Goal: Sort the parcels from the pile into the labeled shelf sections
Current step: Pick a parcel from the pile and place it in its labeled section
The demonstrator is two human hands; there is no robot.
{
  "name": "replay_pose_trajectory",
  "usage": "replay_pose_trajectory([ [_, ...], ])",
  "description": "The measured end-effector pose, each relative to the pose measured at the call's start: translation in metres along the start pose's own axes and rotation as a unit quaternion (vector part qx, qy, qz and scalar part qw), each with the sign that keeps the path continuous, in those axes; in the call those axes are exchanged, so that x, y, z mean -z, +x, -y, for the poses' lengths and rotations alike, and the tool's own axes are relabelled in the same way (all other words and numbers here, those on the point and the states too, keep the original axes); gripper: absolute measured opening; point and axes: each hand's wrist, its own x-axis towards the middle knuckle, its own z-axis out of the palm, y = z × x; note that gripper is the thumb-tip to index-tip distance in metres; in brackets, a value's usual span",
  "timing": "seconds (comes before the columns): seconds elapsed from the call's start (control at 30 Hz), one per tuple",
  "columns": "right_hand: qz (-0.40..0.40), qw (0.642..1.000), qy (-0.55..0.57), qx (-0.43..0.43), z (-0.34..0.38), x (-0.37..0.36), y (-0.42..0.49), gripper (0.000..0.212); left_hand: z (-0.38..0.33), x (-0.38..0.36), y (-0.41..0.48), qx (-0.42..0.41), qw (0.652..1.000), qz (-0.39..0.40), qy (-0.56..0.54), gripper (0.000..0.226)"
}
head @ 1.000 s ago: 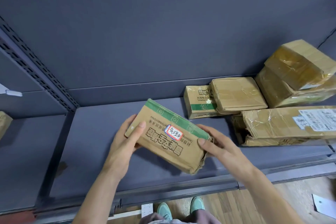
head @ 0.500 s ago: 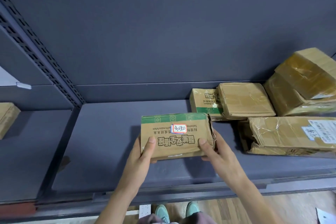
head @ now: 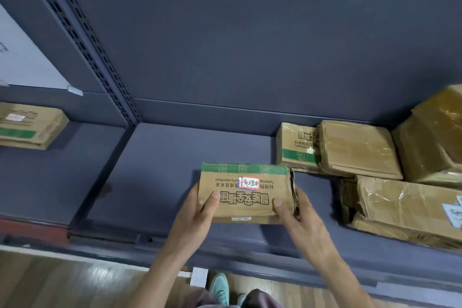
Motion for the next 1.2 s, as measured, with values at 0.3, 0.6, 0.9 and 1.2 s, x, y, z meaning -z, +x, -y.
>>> replay_pose_trajectory([
  [0.3, 0.063, 0.993, -0.019, 0.093, 0.005, 0.02, 0.003, 0.057, -0.008, -0.011, -0.048, 0.011, 0.995, -0.095, -0.027, 0.032],
  [0.6, 0.15, 0.973, -0.04, 0.169, 0.037, -0.012, -0.005, 0.047, 0.01, 0.012, -0.102, 0.061, 0.974, -0.206, -0.074, 0.034],
  [0.9, 0.241, 0.941, -0.062, 0.23, 0.084, -0.088, -0.027, 0.047, 0.061, 0.067, -0.155, 0.052, 0.943, -0.279, -0.176, 0.034],
  [1.2, 0.299, 0.912, -0.082, 0.268, 0.133, -0.207, -0.09, 0.048, 0.125, 0.166, -0.222, 0.06, 0.909, -0.366, -0.19, 0.055],
])
